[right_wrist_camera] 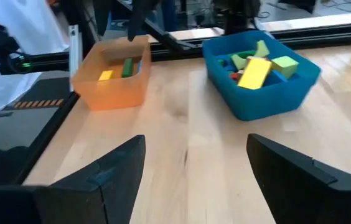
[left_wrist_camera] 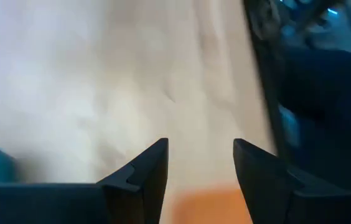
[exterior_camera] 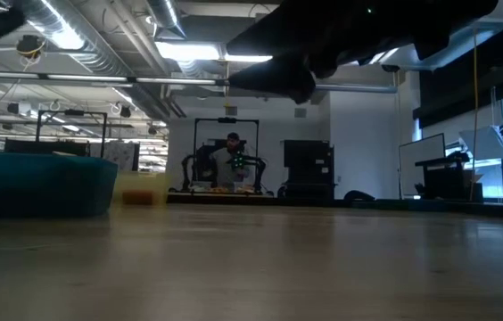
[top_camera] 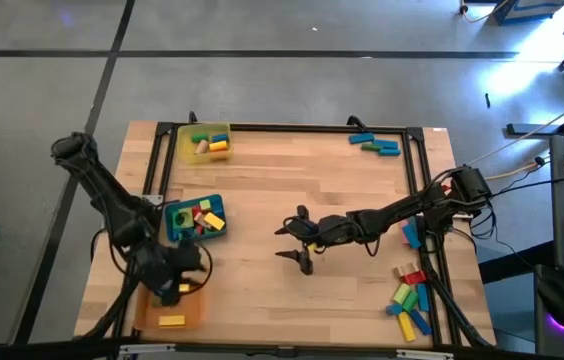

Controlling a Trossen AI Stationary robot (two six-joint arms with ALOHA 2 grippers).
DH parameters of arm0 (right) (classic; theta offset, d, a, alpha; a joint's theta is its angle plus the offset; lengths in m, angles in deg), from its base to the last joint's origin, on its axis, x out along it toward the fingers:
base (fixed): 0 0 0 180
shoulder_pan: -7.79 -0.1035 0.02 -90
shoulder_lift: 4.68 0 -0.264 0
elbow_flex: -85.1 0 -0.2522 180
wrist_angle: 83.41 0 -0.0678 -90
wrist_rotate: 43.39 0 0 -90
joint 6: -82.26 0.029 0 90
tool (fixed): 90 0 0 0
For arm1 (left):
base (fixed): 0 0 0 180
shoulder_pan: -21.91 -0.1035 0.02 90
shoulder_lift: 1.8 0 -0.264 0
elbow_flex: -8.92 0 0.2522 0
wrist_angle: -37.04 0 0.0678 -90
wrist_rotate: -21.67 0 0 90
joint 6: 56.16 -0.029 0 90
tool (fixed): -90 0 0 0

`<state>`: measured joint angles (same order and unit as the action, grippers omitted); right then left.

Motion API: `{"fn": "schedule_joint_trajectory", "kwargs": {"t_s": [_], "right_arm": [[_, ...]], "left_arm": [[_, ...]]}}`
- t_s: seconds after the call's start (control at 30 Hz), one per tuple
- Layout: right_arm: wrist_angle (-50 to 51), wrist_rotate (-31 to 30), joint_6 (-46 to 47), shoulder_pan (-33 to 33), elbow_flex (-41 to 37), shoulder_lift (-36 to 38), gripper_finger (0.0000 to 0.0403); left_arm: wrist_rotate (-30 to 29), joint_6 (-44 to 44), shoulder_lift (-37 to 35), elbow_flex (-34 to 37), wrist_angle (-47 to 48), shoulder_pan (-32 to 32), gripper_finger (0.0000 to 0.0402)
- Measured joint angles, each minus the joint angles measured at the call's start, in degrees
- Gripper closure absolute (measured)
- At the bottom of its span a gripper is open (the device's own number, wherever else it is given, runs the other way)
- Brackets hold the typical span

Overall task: Sort blocks by size
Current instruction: Put the green block into the orange bin

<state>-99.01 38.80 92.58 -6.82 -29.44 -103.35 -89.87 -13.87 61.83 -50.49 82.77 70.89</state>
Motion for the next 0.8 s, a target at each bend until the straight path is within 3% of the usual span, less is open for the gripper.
{"fn": "schedule_joint_trajectory", "kwargs": {"t_s": [0.13, 0.27, 0.53, 0.8], "right_arm": [[4.04, -0.85, 0.92, 0.02, -0.02, 1.11, 0.0120], [11.14, -6.23, 4.26, 0.00, -0.02, 4.20, 0.0120], [26.77, -19.68, 8.61, 1.54, -0.04, 12.31, 0.0120], [41.82, -22.21, 16.40, 8.82, -0.02, 19.34, 0.0120]], "left_arm": [[-7.01, -11.01, -0.55, 0.00, 0.01, -3.88, 0.0238], [-8.43, -20.52, -0.55, 0.55, -2.98, -8.09, 0.0238], [-3.17, -36.10, -0.52, 9.61, -23.67, -17.04, 0.0238], [-1.51, -42.76, -0.52, 20.22, -48.20, -22.20, 0.0238]]}}
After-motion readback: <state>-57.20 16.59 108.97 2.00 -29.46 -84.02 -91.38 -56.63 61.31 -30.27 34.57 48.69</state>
